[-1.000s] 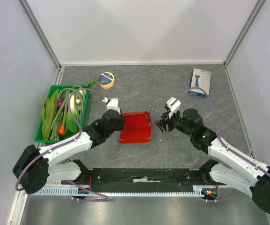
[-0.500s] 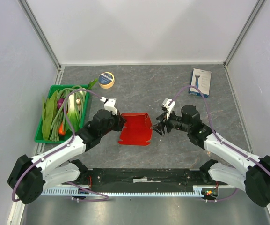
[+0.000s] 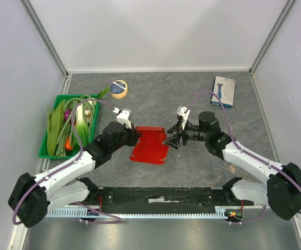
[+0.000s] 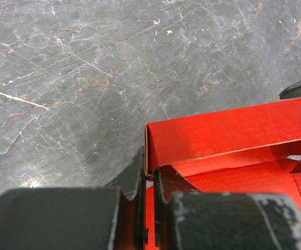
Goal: Fold the paper box
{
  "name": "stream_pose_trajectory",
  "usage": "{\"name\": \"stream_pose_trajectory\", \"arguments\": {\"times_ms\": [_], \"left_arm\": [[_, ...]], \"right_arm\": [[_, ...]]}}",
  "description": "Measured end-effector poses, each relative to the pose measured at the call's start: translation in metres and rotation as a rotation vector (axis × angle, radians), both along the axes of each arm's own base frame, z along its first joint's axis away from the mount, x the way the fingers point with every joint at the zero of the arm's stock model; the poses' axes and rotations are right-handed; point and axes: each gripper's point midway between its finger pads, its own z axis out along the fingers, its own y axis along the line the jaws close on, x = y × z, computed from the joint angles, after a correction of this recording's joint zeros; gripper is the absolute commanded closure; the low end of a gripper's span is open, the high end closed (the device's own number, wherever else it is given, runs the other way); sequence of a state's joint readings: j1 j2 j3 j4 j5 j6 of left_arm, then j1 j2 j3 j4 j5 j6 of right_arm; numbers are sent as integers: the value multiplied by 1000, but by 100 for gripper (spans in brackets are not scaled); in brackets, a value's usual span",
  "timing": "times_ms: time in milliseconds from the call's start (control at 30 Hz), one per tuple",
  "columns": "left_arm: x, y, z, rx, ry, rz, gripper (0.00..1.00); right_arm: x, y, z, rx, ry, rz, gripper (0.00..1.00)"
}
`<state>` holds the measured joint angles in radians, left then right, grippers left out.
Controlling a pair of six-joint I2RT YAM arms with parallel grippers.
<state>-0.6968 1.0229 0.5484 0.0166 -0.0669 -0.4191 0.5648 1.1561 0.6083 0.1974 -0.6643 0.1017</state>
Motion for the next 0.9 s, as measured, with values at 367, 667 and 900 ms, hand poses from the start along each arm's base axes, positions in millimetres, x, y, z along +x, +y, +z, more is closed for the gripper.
{"name": "stream_pose_trajectory", "arguments": {"times_ms": [367,667,900], "left_arm": [[0,4,-8,28,21,15,98],[-1,14,-8,94,16,110,98],[1,26,-5,124,3,170,98]], "right_arm": [[0,22,0,-38,-43,-67,46],[19,27,-9,-146,-146,-330,58],[15,43,-10,-136,-153,-271,30]]}}
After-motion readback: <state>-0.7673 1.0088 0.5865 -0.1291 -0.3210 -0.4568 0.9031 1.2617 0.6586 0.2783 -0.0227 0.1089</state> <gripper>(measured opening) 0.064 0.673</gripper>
